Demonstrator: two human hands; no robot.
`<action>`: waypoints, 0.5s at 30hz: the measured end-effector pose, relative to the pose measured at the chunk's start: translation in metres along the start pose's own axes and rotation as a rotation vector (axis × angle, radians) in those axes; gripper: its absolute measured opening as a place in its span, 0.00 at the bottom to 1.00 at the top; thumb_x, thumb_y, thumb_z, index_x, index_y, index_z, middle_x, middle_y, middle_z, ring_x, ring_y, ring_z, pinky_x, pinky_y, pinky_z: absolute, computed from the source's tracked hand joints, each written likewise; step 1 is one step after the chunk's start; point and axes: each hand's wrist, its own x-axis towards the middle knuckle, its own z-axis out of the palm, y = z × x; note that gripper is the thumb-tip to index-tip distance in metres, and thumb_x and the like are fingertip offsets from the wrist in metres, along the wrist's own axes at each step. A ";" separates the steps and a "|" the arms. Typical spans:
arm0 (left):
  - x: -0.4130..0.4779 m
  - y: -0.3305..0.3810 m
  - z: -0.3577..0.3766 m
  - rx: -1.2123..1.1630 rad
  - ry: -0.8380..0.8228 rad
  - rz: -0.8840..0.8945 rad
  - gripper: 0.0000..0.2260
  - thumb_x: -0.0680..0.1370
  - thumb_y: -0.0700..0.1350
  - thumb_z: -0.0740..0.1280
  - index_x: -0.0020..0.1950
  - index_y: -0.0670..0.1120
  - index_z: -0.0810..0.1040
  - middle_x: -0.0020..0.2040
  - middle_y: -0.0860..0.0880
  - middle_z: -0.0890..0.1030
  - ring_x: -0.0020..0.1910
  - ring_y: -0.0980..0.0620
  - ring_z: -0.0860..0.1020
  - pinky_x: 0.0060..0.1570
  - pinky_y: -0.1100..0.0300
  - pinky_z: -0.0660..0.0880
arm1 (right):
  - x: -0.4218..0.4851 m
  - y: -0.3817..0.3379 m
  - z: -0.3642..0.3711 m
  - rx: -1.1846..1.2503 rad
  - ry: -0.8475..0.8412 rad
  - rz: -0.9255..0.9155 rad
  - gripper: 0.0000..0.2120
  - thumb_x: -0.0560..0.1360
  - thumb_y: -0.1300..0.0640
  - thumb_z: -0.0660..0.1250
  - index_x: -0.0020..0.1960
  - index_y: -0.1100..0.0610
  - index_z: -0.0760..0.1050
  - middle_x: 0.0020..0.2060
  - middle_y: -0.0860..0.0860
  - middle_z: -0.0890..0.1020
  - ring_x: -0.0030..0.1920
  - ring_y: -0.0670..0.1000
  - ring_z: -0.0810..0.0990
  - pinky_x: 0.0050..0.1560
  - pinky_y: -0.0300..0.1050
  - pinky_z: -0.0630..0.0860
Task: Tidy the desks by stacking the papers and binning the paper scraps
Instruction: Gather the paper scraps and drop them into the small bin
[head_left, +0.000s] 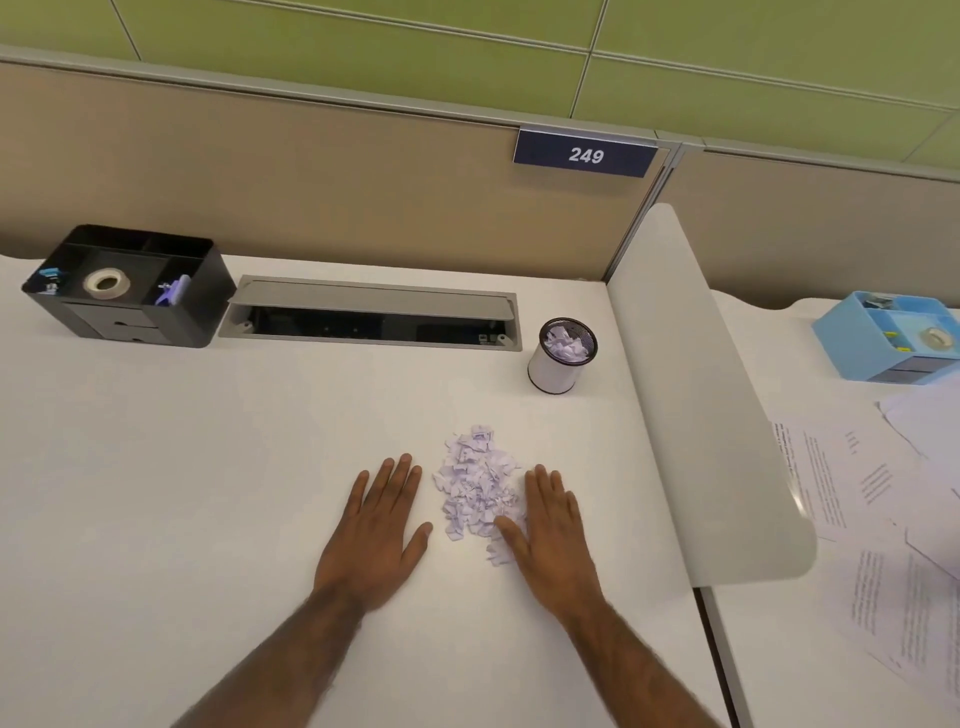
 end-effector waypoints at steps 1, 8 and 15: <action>0.000 0.000 0.000 -0.001 0.001 0.000 0.32 0.83 0.60 0.48 0.84 0.48 0.47 0.84 0.50 0.46 0.83 0.51 0.45 0.80 0.45 0.50 | -0.010 -0.001 0.004 0.003 0.013 -0.030 0.46 0.75 0.25 0.34 0.83 0.54 0.42 0.81 0.47 0.41 0.81 0.48 0.38 0.80 0.45 0.38; -0.001 0.000 0.001 -0.008 0.017 0.005 0.32 0.83 0.60 0.48 0.84 0.47 0.49 0.84 0.49 0.48 0.83 0.51 0.47 0.80 0.45 0.50 | -0.060 -0.006 0.030 -0.109 0.149 0.161 0.52 0.75 0.22 0.47 0.82 0.60 0.42 0.82 0.57 0.44 0.82 0.55 0.41 0.80 0.56 0.43; -0.002 0.000 0.003 -0.010 0.015 0.016 0.32 0.84 0.60 0.48 0.84 0.47 0.47 0.84 0.49 0.47 0.83 0.51 0.46 0.80 0.44 0.51 | -0.008 -0.023 0.022 -0.126 0.095 0.083 0.49 0.76 0.23 0.43 0.83 0.57 0.41 0.82 0.57 0.43 0.82 0.57 0.42 0.80 0.62 0.48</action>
